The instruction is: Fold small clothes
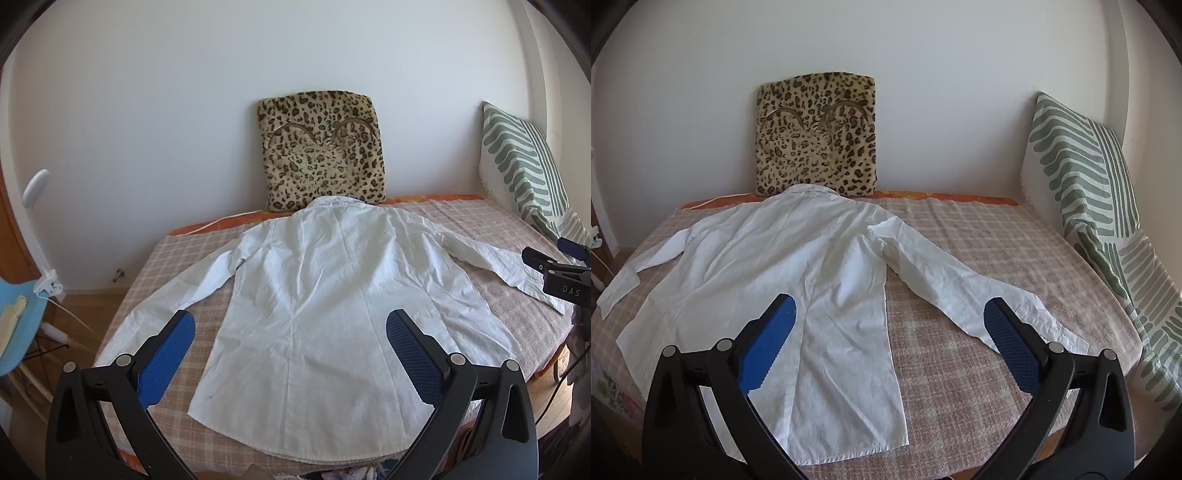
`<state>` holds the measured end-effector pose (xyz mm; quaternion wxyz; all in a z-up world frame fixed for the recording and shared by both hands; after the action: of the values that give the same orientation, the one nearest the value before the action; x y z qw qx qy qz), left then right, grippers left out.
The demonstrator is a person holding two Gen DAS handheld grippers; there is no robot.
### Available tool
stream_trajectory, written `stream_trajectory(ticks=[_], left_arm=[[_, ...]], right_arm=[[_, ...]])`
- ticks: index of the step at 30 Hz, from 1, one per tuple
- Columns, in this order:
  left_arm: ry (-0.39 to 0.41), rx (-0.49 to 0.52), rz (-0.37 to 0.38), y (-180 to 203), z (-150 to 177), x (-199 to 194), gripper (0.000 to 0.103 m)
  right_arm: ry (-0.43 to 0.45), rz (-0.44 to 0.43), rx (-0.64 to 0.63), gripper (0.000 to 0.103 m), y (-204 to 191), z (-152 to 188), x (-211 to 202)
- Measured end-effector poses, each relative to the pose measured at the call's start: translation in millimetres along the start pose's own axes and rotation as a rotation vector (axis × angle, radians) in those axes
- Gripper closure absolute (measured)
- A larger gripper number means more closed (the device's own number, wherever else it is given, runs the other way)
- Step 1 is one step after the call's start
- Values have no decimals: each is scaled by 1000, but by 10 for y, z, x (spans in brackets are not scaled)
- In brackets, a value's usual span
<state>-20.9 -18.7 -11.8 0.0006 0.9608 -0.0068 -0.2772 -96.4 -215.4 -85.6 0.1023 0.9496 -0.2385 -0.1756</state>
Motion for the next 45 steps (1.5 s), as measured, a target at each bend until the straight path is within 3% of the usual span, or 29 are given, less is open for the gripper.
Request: stream_trajectory(ticks=[45], left_arm=[[25,-4,-13,10,-43,-76,0]], right_arm=[[23,-13,0,0,-39,6,-96]])
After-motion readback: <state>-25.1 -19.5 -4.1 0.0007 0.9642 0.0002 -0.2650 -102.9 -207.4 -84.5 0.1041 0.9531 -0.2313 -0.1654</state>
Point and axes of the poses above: each gripper's, at about its wrist camera, not at the fingertips, and x roughly the way its jaws point, y to its right, z to its underside, the point moved 2 cm from there along x, roughly the way its jaws point, and after that the axes turned 7 degrees about -x, right-handed, at the moved point
